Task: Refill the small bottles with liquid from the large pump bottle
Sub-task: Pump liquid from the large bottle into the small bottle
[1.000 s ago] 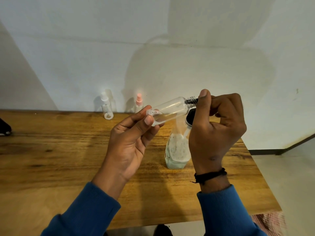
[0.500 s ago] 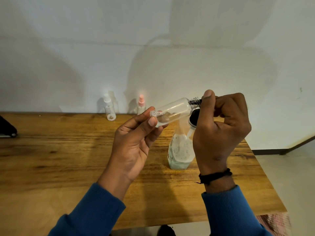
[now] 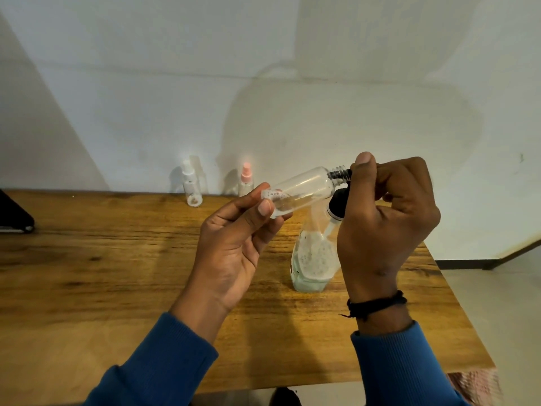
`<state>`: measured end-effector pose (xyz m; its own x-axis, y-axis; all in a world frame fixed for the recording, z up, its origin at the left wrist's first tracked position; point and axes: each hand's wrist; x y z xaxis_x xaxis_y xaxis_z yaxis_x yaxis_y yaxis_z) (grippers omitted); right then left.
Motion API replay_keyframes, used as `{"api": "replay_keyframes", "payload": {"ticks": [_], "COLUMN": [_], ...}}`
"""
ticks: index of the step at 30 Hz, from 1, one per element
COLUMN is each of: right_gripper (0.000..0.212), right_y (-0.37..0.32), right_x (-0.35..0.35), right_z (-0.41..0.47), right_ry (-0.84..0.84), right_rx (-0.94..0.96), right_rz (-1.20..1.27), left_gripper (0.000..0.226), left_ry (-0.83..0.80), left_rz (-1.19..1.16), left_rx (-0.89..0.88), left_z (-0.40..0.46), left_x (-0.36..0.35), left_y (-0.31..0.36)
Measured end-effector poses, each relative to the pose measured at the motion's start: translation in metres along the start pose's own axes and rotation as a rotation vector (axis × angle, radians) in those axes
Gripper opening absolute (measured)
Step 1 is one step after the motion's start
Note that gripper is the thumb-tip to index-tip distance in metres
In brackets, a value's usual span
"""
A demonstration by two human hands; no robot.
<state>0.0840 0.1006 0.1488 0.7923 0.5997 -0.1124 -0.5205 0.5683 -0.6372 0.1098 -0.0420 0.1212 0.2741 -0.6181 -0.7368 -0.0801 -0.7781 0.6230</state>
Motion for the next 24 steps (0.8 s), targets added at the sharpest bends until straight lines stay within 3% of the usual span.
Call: {"api": "replay_keyframes", "payload": {"ticks": [24], "right_gripper": [0.033], "right_y": [-0.0004], "right_x": [-0.0004], "right_z": [-0.0011], "right_ry": [0.004], "right_rx": [0.007], "right_rz": [0.004], "left_gripper": [0.032], "left_ry": [0.004], "left_rz": [-0.016], "left_rx": [-0.013], "left_z": [-0.0009], "left_x": [-0.001], "left_y": [0.0011]}}
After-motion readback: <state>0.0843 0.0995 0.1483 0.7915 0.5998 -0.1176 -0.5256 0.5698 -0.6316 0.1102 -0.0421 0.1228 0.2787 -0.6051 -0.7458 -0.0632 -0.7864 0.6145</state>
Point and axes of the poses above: each hand's wrist, its own z-axis towards the middle knuckle, its own x-axis out of the back of the hand, y = z × x, and after that the axes turned 9 degrees about y, right-handed
